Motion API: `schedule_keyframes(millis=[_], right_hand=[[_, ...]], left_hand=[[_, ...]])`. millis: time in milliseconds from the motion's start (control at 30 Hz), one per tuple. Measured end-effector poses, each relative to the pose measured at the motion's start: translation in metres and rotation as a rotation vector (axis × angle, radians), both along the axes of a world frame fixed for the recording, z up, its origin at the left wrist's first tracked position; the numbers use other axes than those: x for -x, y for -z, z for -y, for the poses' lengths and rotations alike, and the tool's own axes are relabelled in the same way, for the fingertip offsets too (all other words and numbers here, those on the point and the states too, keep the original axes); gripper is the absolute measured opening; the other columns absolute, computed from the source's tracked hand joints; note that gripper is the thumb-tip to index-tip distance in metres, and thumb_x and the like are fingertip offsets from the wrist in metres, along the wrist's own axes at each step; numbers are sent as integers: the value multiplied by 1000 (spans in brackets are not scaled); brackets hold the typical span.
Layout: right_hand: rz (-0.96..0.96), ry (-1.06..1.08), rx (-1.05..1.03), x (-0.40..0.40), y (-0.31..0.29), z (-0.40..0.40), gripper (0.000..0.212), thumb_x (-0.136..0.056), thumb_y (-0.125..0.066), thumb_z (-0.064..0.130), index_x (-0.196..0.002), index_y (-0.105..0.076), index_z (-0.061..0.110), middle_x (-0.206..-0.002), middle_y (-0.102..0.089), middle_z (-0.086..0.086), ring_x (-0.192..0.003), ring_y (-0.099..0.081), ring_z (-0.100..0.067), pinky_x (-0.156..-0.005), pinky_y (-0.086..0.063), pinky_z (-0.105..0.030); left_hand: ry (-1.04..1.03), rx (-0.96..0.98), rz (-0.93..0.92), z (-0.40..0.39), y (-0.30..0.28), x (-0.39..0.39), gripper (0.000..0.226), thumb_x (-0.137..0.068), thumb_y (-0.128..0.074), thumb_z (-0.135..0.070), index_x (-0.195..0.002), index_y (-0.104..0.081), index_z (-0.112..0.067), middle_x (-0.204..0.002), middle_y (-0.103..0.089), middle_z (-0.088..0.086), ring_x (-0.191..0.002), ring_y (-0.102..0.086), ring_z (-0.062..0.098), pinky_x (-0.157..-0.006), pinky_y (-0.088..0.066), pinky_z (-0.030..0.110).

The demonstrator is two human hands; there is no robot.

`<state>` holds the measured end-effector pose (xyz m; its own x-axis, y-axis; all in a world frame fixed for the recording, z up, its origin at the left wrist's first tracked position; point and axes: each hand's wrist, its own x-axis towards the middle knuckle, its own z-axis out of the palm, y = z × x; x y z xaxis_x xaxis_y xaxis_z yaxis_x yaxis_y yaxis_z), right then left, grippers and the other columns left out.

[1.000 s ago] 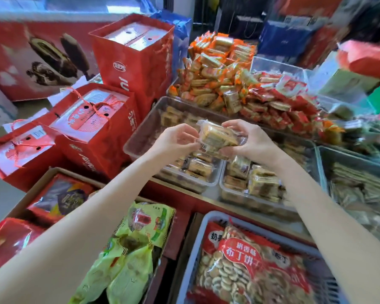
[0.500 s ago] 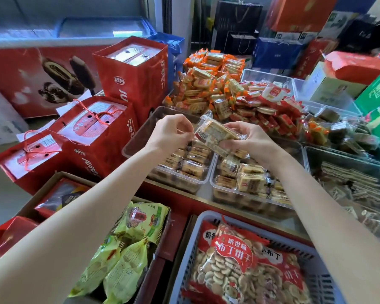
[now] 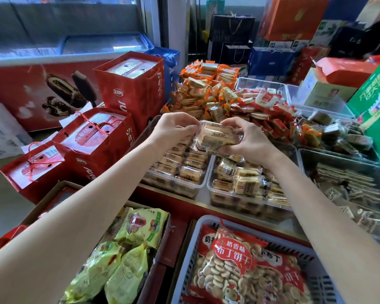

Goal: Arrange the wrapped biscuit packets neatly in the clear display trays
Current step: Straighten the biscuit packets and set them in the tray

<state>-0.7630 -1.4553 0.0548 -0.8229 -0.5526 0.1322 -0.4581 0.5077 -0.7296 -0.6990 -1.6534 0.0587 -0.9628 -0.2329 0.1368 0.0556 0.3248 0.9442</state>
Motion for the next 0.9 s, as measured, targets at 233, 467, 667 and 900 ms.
schedule_keyframes(millis=[233, 467, 667, 900], right_hand=[[30, -100, 56, -6, -4, 0, 66, -68, -83, 10, -124, -50, 19, -115, -55, 6, -96, -58, -5, -88, -48, -14], [257, -159, 221, -5, 5, -4, 62, -69, -80, 3, -121, -52, 21, -124, -57, 1, -107, -62, -17, -93, -51, -25], [410, -161, 321, -3, 12, -10, 60, -69, -77, 3, -119, -52, 23, -125, -58, 0, -108, -64, -20, -88, -51, -22], [367, -153, 312, -3, -1, -7, 58, -73, -76, 3, -122, -49, 20, -126, -57, -2, -106, -64, -18, -89, -51, -19]], left_hand=[[10, 243, 24, 8, 8, -3, 33, -83, -68, -9, -115, -63, -14, -113, -66, 0, -99, -64, 14, -88, -51, 25], [7, 360, -45, 12, 1, -9, 11, -77, -75, -12, -88, -73, -12, -74, -68, -11, -63, -62, -9, -65, -43, 3], [-37, 427, -78, 13, 4, -11, 10, -76, -77, -13, -85, -74, -11, -71, -68, -6, -56, -58, -11, -61, -42, 2], [-203, -45, 59, 10, -1, -6, 2, -83, -70, -12, -81, -71, -11, -69, -68, 0, -59, -65, 5, -63, -52, 20]])
